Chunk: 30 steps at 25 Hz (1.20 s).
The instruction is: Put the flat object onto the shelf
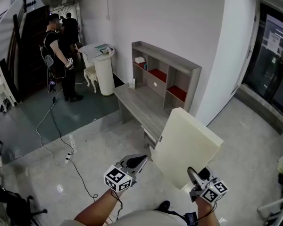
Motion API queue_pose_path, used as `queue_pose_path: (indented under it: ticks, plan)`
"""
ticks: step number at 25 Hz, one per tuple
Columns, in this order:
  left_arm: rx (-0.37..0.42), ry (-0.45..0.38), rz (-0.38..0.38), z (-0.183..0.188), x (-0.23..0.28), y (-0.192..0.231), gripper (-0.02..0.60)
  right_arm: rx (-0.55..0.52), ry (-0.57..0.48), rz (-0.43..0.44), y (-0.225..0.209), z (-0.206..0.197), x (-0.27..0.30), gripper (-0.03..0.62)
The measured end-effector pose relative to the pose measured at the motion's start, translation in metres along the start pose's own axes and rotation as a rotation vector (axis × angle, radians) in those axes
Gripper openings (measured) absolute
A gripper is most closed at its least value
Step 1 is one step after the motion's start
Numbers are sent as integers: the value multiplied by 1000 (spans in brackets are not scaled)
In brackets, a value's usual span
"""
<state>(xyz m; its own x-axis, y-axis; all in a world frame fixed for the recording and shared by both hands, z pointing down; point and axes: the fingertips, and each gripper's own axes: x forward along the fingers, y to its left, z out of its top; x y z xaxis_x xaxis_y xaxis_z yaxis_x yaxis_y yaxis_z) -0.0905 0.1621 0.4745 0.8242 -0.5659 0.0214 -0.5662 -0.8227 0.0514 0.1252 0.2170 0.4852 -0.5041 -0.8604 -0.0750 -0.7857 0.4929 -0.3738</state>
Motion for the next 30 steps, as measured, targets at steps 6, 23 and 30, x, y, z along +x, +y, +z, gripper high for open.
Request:
queue_pose_path:
  ticks: [6,23,30]
  plan:
    - [-1,0,1,-1,59,12,15,-5,-2,-1,-54,17,14,287]
    - [-3,4,-30,-2,207,10,15,-3,8,5,-179,66,30,287]
    - [0,18,-59,-4,239,33,15,10,15,3,-200,65,55,287]
